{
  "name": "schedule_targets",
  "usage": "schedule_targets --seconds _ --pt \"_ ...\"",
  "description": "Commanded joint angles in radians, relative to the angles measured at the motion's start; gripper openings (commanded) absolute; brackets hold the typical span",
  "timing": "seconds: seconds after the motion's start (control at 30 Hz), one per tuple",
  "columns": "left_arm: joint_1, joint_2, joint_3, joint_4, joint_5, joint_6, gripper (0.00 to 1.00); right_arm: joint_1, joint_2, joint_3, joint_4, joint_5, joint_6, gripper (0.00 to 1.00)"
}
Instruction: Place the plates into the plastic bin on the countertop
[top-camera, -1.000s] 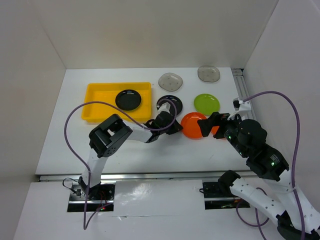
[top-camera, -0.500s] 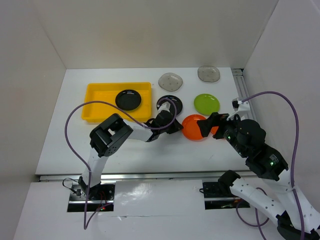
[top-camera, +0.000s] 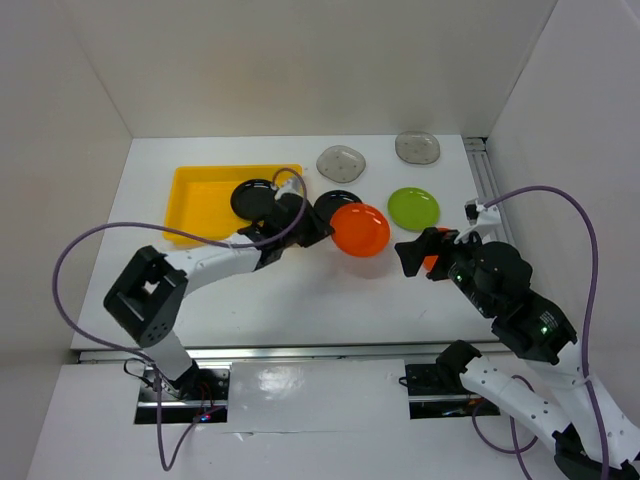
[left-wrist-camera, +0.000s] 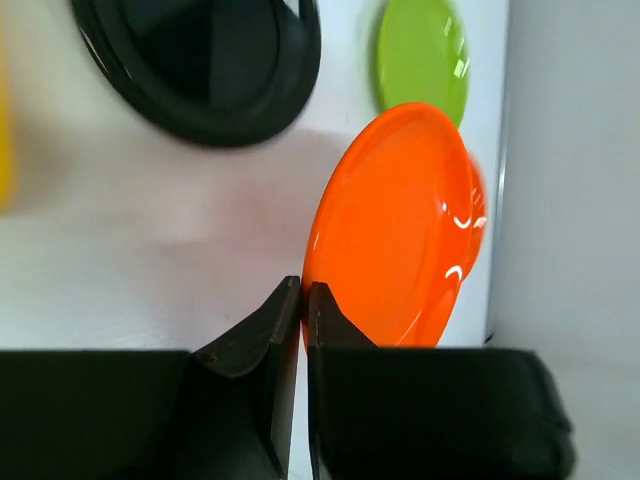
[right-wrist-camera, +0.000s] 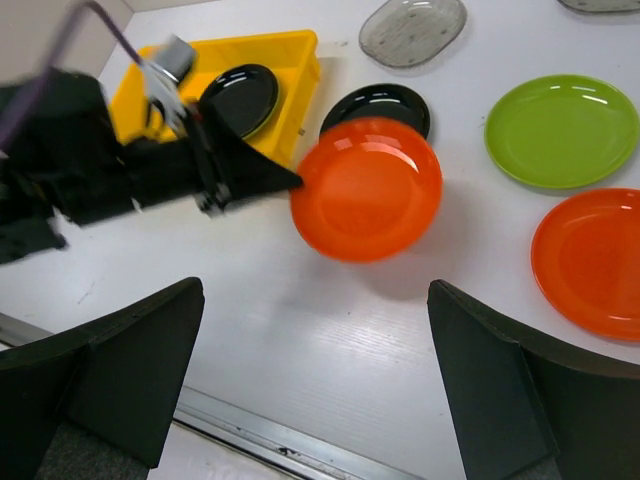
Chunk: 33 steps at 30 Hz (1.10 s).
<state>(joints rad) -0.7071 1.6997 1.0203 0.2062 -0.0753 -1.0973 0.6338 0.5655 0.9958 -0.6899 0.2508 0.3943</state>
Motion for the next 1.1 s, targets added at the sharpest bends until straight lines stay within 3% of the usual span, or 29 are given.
schedule_targets --seconds 0.0,0.13,0.33,0.47,0.83,0.87,0.97,1.03,1.07 --pt "0.078 -0.106 0.079 -0.148 -0.072 0.019 0.00 -0.006 -0.006 -0.032 0.024 0.004 -0.009 1.00" --pt "0.255 -0.155 0.126 -0.316 -0.123 0.037 0.00 -0.006 -0.006 -0.059 0.050 -0.015 -0.009 1.00" --pt "0.501 -0.092 0.182 -0.334 -0.103 0.037 0.00 -0.006 0.013 -0.091 0.104 -0.053 -0.009 1.00" --pt "0.586 -0.011 0.236 -0.318 -0.103 0.060 0.00 -0.006 0.013 -0.091 0.115 -0.062 -0.009 1.00" --pt "0.661 0.124 0.291 -0.335 -0.038 0.093 0.00 -0.006 0.011 -0.102 0.115 -0.062 -0.009 1.00" --pt "0.661 0.124 0.278 -0.335 -0.038 0.093 0.04 -0.006 0.011 -0.102 0.115 -0.062 -0.009 1.00" --pt "0.661 0.109 0.247 -0.294 -0.006 0.102 0.48 -0.006 0.011 -0.102 0.124 -0.062 -0.009 1.00" --pt "0.661 0.077 0.224 -0.274 0.006 0.102 0.66 -0.006 0.020 -0.102 0.124 -0.071 -0.009 1.00" --pt "0.661 0.055 0.196 -0.245 0.015 0.102 0.69 -0.006 0.020 -0.102 0.133 -0.071 -0.009 1.00"
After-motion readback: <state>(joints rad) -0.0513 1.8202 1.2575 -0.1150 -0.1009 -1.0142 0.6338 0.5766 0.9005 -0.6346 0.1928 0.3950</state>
